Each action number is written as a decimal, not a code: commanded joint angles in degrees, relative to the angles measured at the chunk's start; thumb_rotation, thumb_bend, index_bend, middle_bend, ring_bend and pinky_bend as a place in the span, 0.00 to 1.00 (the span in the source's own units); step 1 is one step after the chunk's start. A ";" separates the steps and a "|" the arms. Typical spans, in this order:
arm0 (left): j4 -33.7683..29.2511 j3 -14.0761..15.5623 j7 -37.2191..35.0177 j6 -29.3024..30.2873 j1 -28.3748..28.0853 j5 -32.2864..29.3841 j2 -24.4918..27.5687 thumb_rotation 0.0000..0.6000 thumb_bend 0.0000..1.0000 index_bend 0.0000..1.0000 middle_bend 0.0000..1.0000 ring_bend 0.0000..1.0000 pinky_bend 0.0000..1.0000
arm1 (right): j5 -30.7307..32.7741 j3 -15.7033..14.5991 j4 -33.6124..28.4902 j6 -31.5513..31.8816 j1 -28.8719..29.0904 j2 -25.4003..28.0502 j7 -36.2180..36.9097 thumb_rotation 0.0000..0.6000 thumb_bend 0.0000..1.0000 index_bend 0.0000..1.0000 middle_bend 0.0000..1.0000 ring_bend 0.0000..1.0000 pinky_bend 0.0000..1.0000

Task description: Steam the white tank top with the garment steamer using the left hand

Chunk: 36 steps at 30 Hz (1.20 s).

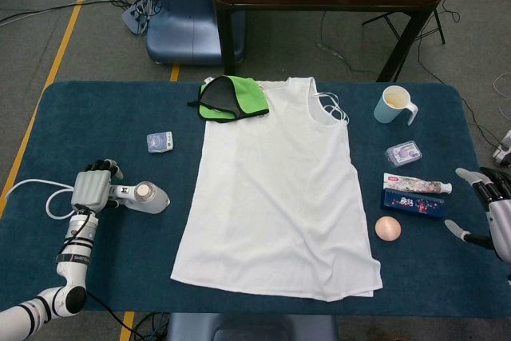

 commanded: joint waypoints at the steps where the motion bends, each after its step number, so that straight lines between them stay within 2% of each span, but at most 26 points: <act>1: 2.53 -0.11 -2.11 -0.54 -0.60 0.64 -1.52 1.00 0.20 0.48 0.29 0.23 0.21 | 0.09 -0.02 0.12 -0.05 -0.04 -0.03 0.09 1.00 0.07 0.20 0.27 0.16 0.16; 5: 4.44 0.06 -4.98 -0.94 -0.85 1.87 -2.57 1.00 0.20 0.54 0.34 0.29 0.32 | 0.41 -0.03 0.34 -0.15 -0.14 -0.11 0.24 1.00 0.07 0.20 0.27 0.16 0.16; 13: 5.45 0.32 -10.41 -2.71 -1.41 3.69 -3.64 1.00 0.20 0.62 0.41 0.36 0.34 | 0.64 -0.11 0.38 -0.23 -0.31 -0.18 0.13 1.00 0.07 0.20 0.27 0.16 0.16; 23: 7.56 0.51 -16.97 -3.54 -2.30 6.78 -4.83 1.00 0.20 0.70 0.55 0.47 0.50 | 0.98 -0.10 0.02 0.02 -0.69 -0.01 -0.24 1.00 0.07 0.20 0.27 0.16 0.16; 32: 6.10 -0.23 -29.19 -7.30 -2.70 8.57 -2.03 1.00 0.20 0.78 0.69 0.58 0.57 | 1.02 -0.05 -0.43 -0.36 -0.52 -0.05 -0.80 1.00 0.07 0.20 0.27 0.16 0.16; 36: 4.30 -0.38 -32.44 -8.31 -2.78 9.19 -0.23 1.00 0.20 0.79 0.71 0.59 0.59 | 0.31 -0.39 -0.85 -1.03 -0.15 -0.16 -1.15 1.00 0.07 0.20 0.27 0.16 0.16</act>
